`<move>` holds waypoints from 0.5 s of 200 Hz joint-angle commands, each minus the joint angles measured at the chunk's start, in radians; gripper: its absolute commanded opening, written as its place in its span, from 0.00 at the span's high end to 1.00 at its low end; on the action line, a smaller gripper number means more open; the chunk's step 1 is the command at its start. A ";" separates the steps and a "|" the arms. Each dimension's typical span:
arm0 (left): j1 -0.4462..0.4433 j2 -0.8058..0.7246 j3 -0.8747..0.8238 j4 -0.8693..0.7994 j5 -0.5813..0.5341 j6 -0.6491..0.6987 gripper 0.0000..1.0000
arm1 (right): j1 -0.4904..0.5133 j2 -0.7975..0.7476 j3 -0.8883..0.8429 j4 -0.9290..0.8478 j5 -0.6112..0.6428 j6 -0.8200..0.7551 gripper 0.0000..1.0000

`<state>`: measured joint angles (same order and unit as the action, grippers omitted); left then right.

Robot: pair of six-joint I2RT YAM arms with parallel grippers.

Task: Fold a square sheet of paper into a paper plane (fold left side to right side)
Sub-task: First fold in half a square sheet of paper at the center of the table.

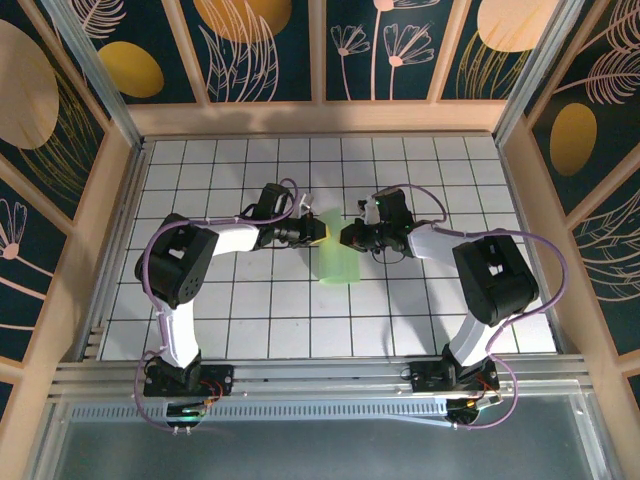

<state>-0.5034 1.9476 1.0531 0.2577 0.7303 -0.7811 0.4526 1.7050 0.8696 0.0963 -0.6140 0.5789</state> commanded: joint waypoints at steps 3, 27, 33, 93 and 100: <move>-0.004 -0.077 -0.004 -0.002 -0.055 0.007 0.81 | 0.005 0.010 0.015 -0.056 0.061 -0.018 1.00; -0.004 -0.139 -0.021 -0.037 -0.151 0.031 0.70 | 0.004 0.008 0.015 -0.096 0.112 -0.021 1.00; -0.004 -0.151 -0.025 -0.050 -0.180 0.035 0.68 | 0.004 0.006 0.015 -0.104 0.123 -0.022 1.00; -0.007 -0.138 -0.036 -0.125 -0.241 0.058 0.56 | 0.004 -0.009 0.012 -0.155 0.191 -0.030 1.00; -0.011 -0.130 -0.036 -0.131 -0.239 0.059 0.55 | 0.003 -0.009 0.012 -0.161 0.198 -0.031 1.00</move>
<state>-0.5034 1.7893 1.0321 0.1879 0.5098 -0.7441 0.4526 1.7050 0.8696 -0.0193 -0.4656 0.5747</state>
